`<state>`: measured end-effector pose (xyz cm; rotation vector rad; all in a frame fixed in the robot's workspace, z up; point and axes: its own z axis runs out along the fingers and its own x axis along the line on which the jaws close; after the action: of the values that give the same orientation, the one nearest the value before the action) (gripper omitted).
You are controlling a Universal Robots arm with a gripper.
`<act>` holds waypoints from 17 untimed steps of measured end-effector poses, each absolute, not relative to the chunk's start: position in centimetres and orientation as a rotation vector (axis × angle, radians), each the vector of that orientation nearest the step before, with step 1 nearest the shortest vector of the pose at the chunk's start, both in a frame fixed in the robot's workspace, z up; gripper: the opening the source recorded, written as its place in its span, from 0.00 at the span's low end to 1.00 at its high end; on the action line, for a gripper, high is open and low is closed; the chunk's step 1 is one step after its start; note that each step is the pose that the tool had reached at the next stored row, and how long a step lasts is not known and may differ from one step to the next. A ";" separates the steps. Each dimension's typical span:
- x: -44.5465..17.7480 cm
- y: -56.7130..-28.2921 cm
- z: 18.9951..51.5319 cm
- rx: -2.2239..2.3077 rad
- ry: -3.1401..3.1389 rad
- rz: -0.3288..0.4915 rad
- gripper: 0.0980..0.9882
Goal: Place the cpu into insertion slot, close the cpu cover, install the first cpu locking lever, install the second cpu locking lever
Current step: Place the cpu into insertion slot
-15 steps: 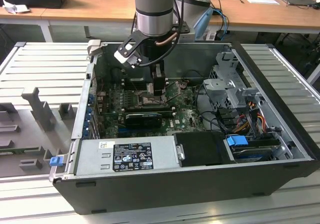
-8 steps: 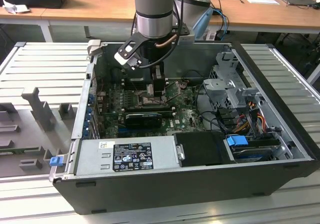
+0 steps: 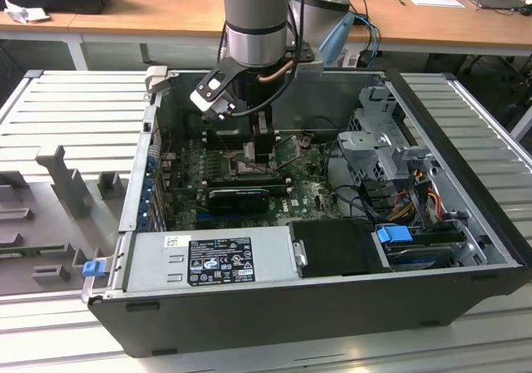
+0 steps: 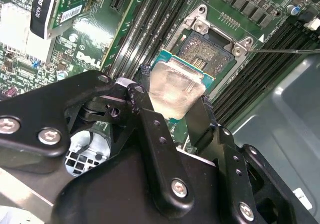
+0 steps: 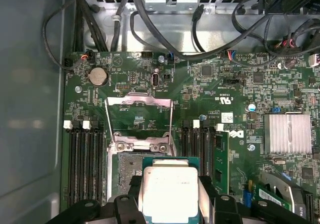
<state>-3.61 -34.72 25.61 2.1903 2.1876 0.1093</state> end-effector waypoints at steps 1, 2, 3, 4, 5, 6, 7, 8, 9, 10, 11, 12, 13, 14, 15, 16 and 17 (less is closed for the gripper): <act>-3.6 -34.7 25.4 2.191 2.188 0.109 0.48; -3.6 -34.6 25.4 2.191 2.188 0.109 0.48; -3.6 -34.4 25.3 2.191 2.188 0.109 0.48; -3.6 -34.3 25.3 2.191 2.188 0.109 0.48; -3.6 -34.3 25.2 2.191 2.188 0.109 0.48; -3.6 -34.2 25.2 2.191 2.188 0.109 0.48; -3.6 -34.1 25.2 2.191 2.189 0.110 0.48; -3.6 -34.1 25.1 2.192 2.189 0.110 0.48; -3.6 -34.1 25.1 2.192 2.189 0.111 0.48; -3.5 -34.1 25.0 2.190 2.193 0.113 0.48; -3.5 -34.1 25.0 2.186 2.197 0.113 0.48; -3.5 -34.1 24.9 2.180 2.203 0.113 0.48; -3.5 -34.1 24.9 2.178 2.206 0.113 0.48; -3.5 -34.0 24.8 2.177 2.207 0.113 0.48; -3.6 -34.0 24.7 2.176 2.207 0.113 0.48; -3.5 -33.9 24.6 2.176 2.208 0.113 0.48; -3.5 -33.8 24.5 2.175 2.208 0.113 0.48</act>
<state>-3.55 -33.82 24.51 2.1753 2.2082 0.1132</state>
